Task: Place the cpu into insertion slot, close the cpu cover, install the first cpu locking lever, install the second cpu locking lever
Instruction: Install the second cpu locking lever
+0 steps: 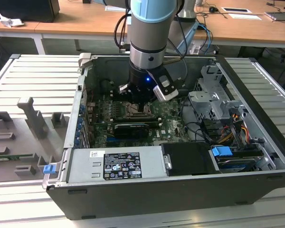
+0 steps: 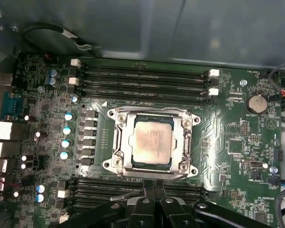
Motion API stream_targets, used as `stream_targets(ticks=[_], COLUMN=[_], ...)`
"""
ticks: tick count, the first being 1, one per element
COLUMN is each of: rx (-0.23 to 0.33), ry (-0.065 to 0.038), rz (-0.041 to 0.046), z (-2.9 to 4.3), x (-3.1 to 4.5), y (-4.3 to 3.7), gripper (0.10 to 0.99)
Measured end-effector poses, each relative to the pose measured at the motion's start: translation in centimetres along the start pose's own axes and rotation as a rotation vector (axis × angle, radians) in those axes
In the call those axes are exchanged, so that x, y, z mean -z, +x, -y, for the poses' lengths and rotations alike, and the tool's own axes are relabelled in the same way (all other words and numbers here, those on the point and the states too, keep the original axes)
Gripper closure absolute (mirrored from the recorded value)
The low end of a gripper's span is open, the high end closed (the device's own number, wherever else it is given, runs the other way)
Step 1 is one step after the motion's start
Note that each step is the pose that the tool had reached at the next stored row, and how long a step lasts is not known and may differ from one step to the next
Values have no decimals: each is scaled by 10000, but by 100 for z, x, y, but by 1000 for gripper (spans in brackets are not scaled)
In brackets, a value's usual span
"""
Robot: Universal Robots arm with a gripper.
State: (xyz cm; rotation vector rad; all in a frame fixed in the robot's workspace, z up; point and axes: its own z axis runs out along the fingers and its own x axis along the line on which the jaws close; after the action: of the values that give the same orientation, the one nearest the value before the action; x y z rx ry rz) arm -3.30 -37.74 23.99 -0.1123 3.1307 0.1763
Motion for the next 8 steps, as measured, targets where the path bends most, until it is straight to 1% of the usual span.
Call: stream_targets(ticks=[1,2,3,4,5,6,8], rx=[1,1,0,2,2,0,1], ry=[-12,-33,-58,-70,-75,-77,-80], rz=[1,2,4,6,7,6,6], z=[4,4,1,-1,-2,0,5], x=[-1,-2,-4,-9,-20,-46,-102], y=[13,44,102,138,157,180,199], gripper=[980,980,980,980,980,980,980])
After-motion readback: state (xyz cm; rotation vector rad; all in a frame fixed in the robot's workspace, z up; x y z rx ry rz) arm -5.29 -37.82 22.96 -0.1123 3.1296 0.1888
